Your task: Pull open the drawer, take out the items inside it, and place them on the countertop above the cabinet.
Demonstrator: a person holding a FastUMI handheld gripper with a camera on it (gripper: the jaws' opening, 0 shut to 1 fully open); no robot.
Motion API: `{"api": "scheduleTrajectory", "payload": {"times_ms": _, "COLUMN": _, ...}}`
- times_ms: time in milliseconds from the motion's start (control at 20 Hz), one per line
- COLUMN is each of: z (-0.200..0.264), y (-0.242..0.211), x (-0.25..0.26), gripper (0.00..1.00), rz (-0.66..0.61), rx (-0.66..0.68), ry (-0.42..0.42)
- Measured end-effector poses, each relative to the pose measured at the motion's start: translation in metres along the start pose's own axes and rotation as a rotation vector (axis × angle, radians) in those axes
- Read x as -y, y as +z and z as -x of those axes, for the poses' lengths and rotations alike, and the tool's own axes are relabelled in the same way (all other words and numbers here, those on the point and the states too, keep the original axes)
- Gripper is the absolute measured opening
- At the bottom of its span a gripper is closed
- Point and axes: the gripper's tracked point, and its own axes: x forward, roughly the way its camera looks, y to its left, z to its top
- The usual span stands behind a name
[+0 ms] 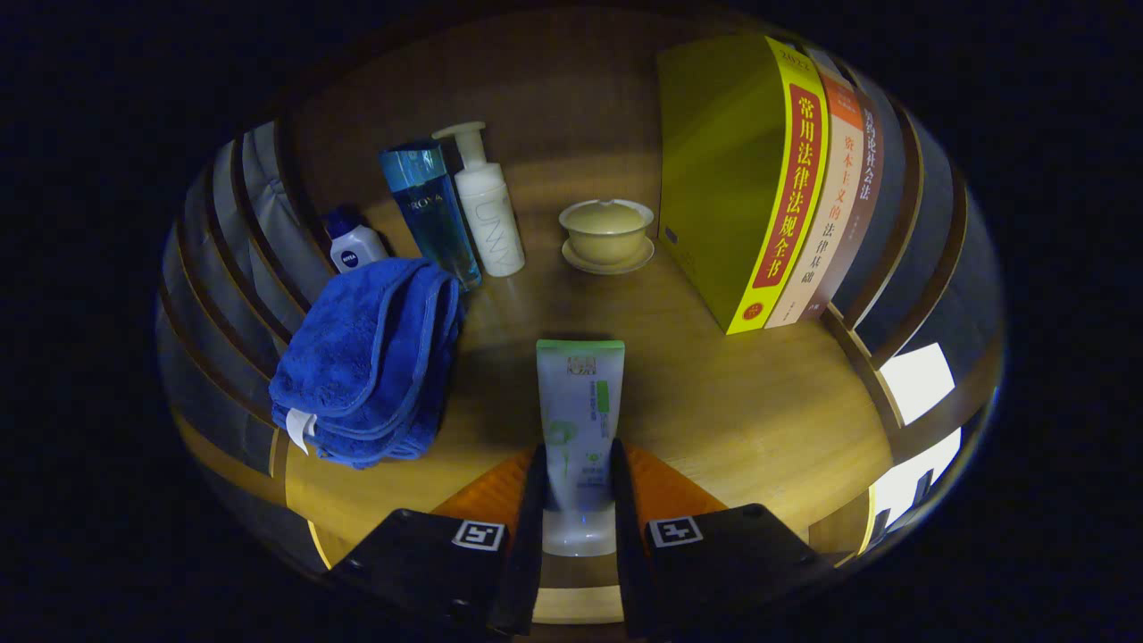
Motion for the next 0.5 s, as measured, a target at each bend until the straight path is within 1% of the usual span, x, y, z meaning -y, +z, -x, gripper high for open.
{"api": "scheduleTrajectory", "payload": {"times_ms": 100, "z": -0.0014, "y": -0.0021, "x": 0.0007, "gripper": 0.48, "rz": 0.004, "rx": -0.004, "ry": -0.005}}
{"api": "scheduleTrajectory", "payload": {"times_ms": 250, "z": -0.0035, "y": -0.0075, "x": -0.0006, "gripper": 0.58, "rz": 0.036, "rx": -0.013, "ry": -0.017}}
{"api": "scheduleTrajectory", "payload": {"times_ms": 350, "z": -0.0046, "y": -0.0096, "x": -0.0022, "gripper": 0.65, "rz": 0.057, "rx": -0.008, "ry": -0.019}}
{"api": "scheduleTrajectory", "payload": {"times_ms": 500, "z": 0.0023, "y": -0.0116, "x": -0.0026, "gripper": 0.84, "rz": 0.070, "rx": -0.004, "ry": -0.037}}
